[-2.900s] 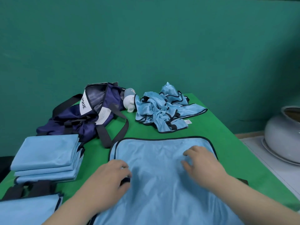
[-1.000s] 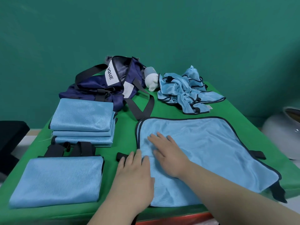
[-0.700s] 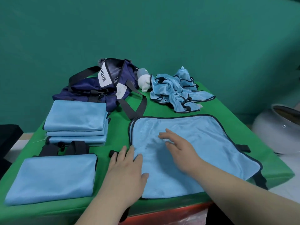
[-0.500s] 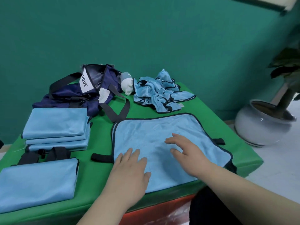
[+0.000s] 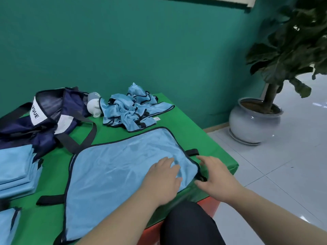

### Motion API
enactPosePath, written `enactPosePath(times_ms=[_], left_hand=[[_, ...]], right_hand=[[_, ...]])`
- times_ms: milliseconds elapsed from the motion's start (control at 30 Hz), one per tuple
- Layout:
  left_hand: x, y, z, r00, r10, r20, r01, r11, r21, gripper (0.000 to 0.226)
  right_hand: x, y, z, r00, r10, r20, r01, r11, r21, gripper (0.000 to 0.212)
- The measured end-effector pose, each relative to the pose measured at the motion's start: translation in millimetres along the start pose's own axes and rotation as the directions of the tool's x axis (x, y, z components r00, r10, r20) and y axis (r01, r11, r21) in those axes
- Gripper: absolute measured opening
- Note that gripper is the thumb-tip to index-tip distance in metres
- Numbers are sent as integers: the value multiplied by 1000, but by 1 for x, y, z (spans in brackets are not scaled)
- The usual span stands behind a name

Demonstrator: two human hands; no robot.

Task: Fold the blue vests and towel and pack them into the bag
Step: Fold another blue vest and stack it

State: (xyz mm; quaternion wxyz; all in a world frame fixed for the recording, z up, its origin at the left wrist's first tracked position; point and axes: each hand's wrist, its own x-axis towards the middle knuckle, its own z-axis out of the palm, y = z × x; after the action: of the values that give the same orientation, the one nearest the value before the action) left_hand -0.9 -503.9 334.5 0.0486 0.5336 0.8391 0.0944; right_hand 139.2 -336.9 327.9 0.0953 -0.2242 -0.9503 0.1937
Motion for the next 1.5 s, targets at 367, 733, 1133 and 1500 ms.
enactPosePath(times_ms=[367,733,1133,1500], left_hand=[[45,15,46,999,-29,45,26,998,60,63],[11,7,17,1000,8,-18,-11,979,-202,49],[-148,-72,-18,977,-207,50,206,978,30,50],[-221,-110,-15,937,-343,-61,347,905,246,35]], right_hand=[[33,72,0,930,-311,-198,262,935,-238,26],[19,54,0,931,-357,-72,355,934,-43,62],[19,31,11,902,-427,68,432,897,-90,44],[20,29,3,944,-285,165,314,929,-195,38]])
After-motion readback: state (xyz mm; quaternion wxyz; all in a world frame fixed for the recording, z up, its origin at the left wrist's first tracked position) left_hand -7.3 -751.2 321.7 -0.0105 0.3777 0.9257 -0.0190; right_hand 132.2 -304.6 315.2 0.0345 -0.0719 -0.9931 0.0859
